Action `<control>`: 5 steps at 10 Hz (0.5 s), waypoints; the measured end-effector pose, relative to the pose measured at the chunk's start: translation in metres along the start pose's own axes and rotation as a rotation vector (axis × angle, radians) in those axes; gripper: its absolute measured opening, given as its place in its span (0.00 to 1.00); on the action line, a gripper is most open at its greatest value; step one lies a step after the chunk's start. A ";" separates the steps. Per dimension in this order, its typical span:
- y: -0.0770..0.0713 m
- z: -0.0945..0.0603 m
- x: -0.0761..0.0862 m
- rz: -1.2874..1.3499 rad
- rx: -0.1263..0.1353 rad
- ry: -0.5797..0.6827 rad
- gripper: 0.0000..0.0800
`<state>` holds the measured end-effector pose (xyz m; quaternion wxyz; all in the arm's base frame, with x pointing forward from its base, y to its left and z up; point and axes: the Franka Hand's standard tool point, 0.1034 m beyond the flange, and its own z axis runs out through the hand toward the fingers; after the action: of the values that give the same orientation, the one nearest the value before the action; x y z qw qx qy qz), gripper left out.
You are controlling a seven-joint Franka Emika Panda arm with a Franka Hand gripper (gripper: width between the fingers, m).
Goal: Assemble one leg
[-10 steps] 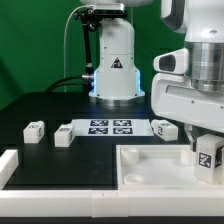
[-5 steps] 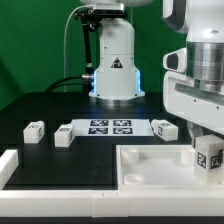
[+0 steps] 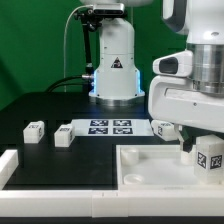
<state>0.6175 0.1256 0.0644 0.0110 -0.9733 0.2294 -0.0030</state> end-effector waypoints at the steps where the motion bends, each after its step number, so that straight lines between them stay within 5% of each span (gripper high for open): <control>1: -0.003 0.000 -0.003 -0.109 0.001 -0.002 0.81; 5: -0.003 -0.002 0.000 -0.540 -0.008 0.006 0.81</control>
Offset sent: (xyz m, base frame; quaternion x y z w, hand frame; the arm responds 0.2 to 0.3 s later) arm 0.0010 0.0002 0.0041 -0.0071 -0.0191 -0.2251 0.9741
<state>0.6188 0.1278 0.0663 0.0052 -0.9992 -0.0386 -0.0076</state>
